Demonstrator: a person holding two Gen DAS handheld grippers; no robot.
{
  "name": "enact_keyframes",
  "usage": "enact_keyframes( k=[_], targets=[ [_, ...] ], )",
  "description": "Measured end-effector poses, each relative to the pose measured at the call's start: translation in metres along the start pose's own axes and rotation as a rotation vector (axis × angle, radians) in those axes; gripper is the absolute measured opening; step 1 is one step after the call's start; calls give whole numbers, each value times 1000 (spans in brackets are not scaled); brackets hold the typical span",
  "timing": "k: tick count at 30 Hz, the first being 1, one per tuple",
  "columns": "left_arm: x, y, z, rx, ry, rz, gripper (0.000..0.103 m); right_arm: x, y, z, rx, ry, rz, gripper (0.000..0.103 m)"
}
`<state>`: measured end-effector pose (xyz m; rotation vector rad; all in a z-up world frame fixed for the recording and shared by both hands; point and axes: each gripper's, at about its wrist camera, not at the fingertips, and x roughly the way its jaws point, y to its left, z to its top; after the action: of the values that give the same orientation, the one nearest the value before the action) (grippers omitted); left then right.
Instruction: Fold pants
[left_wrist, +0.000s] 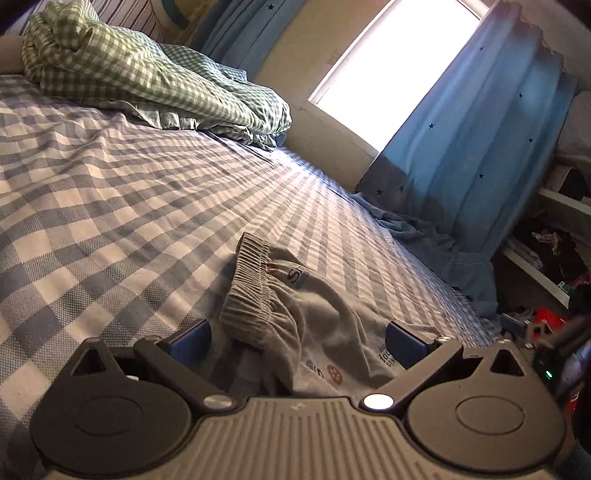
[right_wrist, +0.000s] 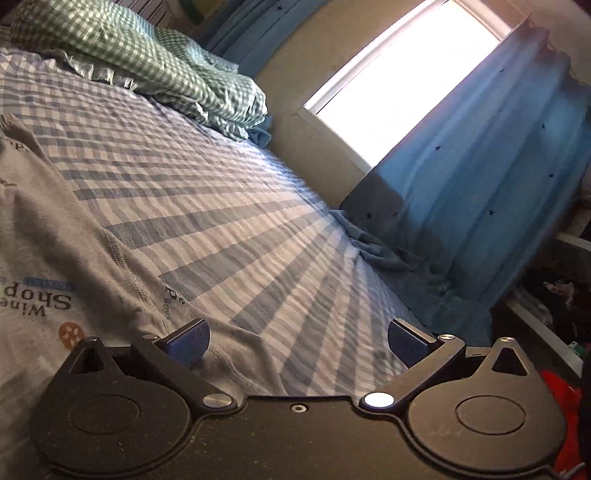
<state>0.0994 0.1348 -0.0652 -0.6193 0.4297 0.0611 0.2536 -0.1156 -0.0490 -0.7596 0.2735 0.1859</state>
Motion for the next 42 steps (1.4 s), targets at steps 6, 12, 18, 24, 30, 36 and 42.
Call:
enact_keyframes(
  k=[6, 12, 18, 24, 30, 36, 42],
  targets=[
    [4, 0, -1, -28, 1, 24, 102, -69, 5, -38, 53, 18, -80, 102],
    [2, -1, -1, -11, 16, 21, 102, -72, 12, -60, 190, 83, -130, 102],
    [-2, -5, -2, -9, 21, 31, 103, -72, 17, -61, 167, 68, -155, 102],
    [-11, -11, -7, 32, 22, -18, 103, -103, 6, -61, 274, -87, -173, 102],
    [1, -11, -12, -54, 31, -32, 103, -100, 25, -61, 203, -33, -107, 102],
    [17, -16, -9, -100, 2, 20, 103, -100, 32, -60, 153, -49, -118, 102],
    [16, -2, -6, -290, -60, 120, 46, -98, 30, -61, 161, -39, -112, 102]
  ],
)
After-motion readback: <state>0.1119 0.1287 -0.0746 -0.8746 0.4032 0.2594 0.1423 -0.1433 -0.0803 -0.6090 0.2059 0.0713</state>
